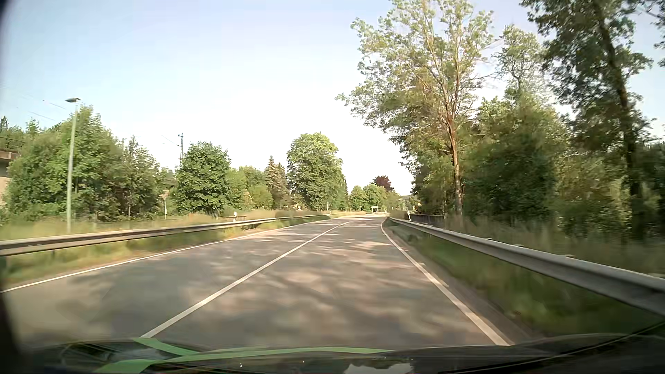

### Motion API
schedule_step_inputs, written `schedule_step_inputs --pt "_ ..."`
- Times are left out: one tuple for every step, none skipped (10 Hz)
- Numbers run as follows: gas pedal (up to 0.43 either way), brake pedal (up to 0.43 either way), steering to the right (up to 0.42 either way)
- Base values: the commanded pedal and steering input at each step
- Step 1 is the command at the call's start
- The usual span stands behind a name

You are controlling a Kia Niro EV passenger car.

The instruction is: Follow the waypoints while adhering to traffic rules and regulations

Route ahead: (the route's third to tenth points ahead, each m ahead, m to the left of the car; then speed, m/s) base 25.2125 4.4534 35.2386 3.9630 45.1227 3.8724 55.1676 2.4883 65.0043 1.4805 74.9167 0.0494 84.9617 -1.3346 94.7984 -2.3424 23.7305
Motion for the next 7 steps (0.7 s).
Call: schedule_step_inputs --pt "0.0 0.0 0.003" --pt "0.0 0.0 0.002" --pt "0.0 0.0 0.002" --pt "0.008 0.0 0.003" --pt "0.02 0.0 0.005" --pt "0.028 0.0 0.009" --pt "0.028 0.0 0.011"
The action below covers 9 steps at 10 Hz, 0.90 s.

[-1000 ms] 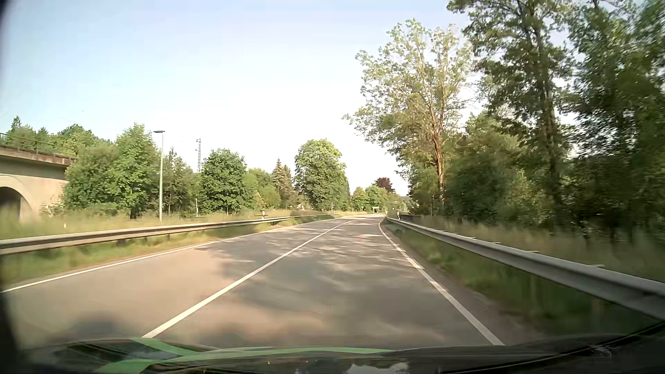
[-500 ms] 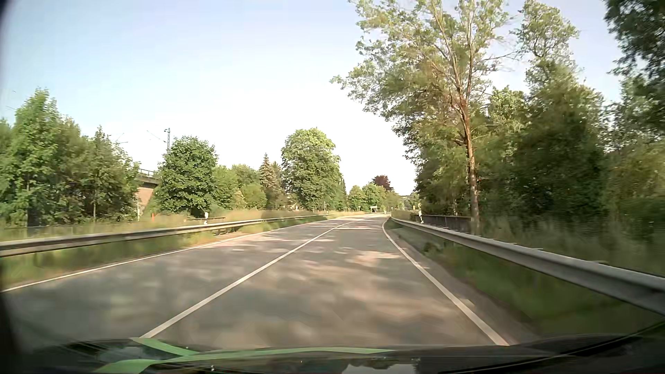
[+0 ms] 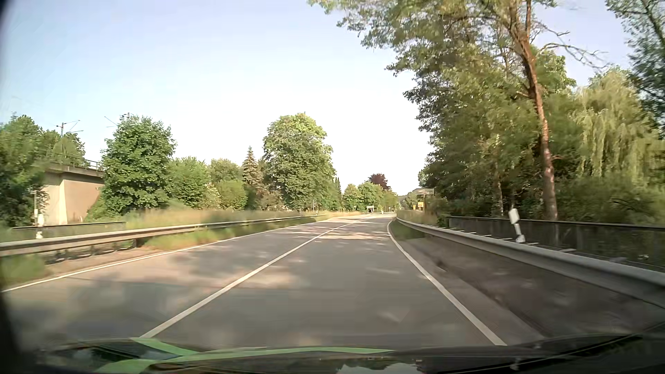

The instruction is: Follow the waypoints while adhering to traffic rules and regulations

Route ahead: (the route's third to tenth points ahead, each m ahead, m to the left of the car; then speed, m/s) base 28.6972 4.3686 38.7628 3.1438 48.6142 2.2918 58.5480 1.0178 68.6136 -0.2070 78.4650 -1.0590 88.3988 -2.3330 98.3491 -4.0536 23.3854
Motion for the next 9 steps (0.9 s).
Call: schedule_step_inputs --pt "0.039 0.0 0.011" --pt "0.067 0.0 0.011" --pt "0.098 0.0 0.011" --pt "0.13 0.0 0.01" --pt "0.13 0.0 0.01" --pt "0.138 0.0 0.009" --pt "0.138 0.0 0.006" --pt "0.138 0.0 0.006" --pt "0.138 0.0 0.006"
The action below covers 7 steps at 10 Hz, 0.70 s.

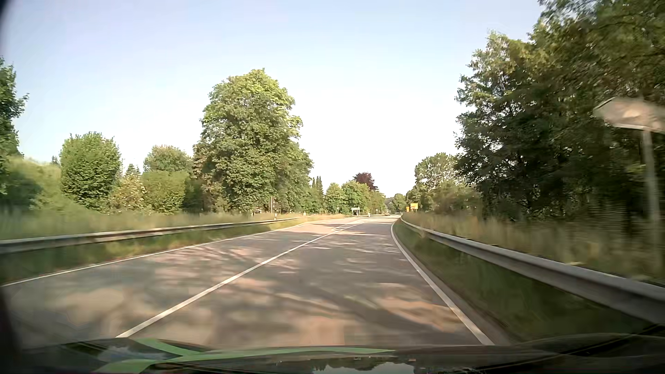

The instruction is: Follow the waypoints while adhering to traffic rules and regulations

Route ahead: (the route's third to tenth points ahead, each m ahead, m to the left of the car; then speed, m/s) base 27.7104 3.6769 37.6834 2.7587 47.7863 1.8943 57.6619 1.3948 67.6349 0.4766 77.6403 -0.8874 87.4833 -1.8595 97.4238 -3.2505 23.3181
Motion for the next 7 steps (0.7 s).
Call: schedule_step_inputs --pt "0.138 0.0 0.008" --pt "0.138 0.0 0.011" --pt "0.138 0.0 0.013" --pt "0.138 0.0 0.013" --pt "0.138 0.0 0.013" --pt "0.138 0.0 0.012" --pt "0.15 0.0 0.012"
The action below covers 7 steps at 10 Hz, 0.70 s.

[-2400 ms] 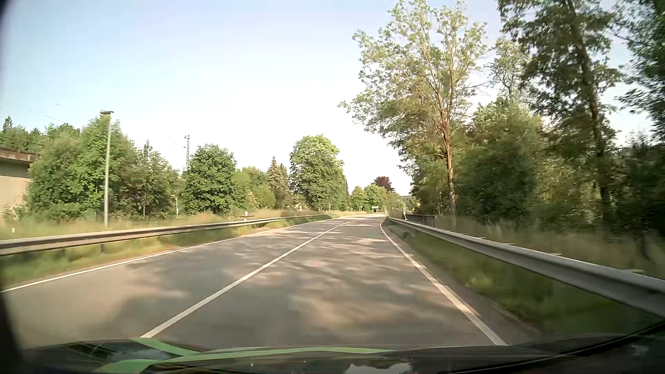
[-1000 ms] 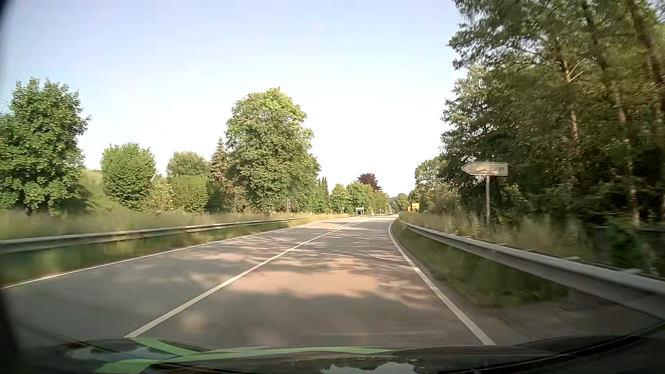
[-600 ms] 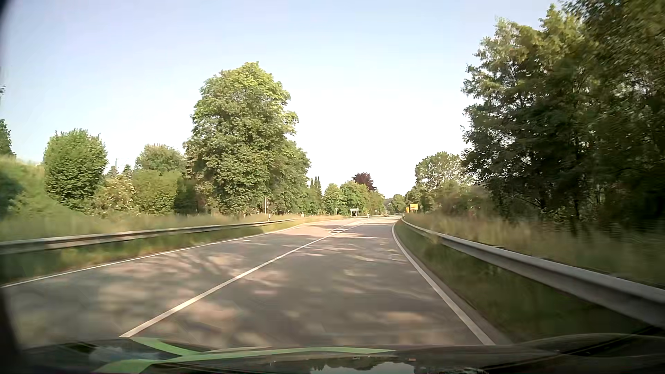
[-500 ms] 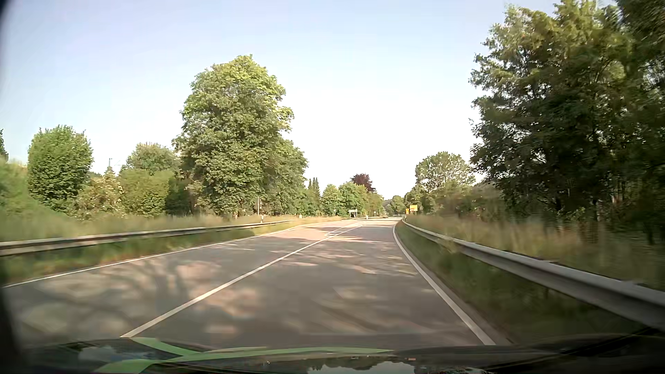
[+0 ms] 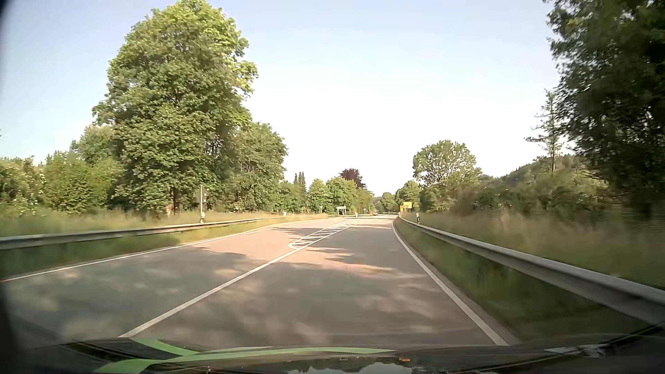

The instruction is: Follow the waypoints while adhering to traffic rules and regulations

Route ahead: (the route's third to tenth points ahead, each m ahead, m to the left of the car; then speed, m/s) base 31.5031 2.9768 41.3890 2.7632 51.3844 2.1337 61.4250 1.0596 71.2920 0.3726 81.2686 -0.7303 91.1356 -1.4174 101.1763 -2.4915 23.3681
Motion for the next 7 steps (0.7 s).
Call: schedule_step_inputs --pt "0.157 0.0 0.011" --pt "0.169 0.0 0.011" --pt "0.169 0.0 0.011" --pt "0.169 0.0 0.011" --pt "0.177 0.0 0.011" --pt "0.177 0.0 0.01" --pt "0.177 0.0 0.009"
